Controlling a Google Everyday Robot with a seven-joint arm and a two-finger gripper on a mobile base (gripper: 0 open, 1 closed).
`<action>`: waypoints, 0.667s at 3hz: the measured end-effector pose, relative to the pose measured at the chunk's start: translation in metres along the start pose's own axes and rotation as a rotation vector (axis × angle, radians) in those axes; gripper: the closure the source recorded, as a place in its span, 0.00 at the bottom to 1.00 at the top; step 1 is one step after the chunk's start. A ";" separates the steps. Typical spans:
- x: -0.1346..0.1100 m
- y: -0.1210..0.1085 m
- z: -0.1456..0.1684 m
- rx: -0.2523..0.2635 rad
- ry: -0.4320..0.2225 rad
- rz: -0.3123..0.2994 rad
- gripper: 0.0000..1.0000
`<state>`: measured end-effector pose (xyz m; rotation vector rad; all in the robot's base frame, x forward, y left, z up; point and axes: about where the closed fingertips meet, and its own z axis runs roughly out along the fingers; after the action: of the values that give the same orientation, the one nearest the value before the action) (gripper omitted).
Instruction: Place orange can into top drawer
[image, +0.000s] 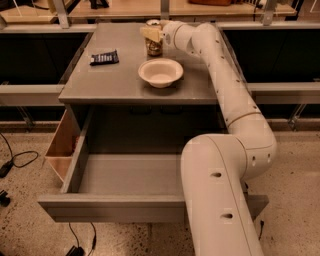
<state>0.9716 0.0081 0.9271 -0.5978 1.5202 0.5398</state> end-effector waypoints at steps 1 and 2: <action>0.000 0.000 0.000 0.000 0.000 0.000 0.65; 0.000 0.000 0.000 0.000 0.000 0.000 0.89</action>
Offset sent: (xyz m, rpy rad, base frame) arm 0.0000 0.0000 0.0000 0.0000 0.0000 0.0000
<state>0.9716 0.0082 0.9271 -0.5978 1.5201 0.5401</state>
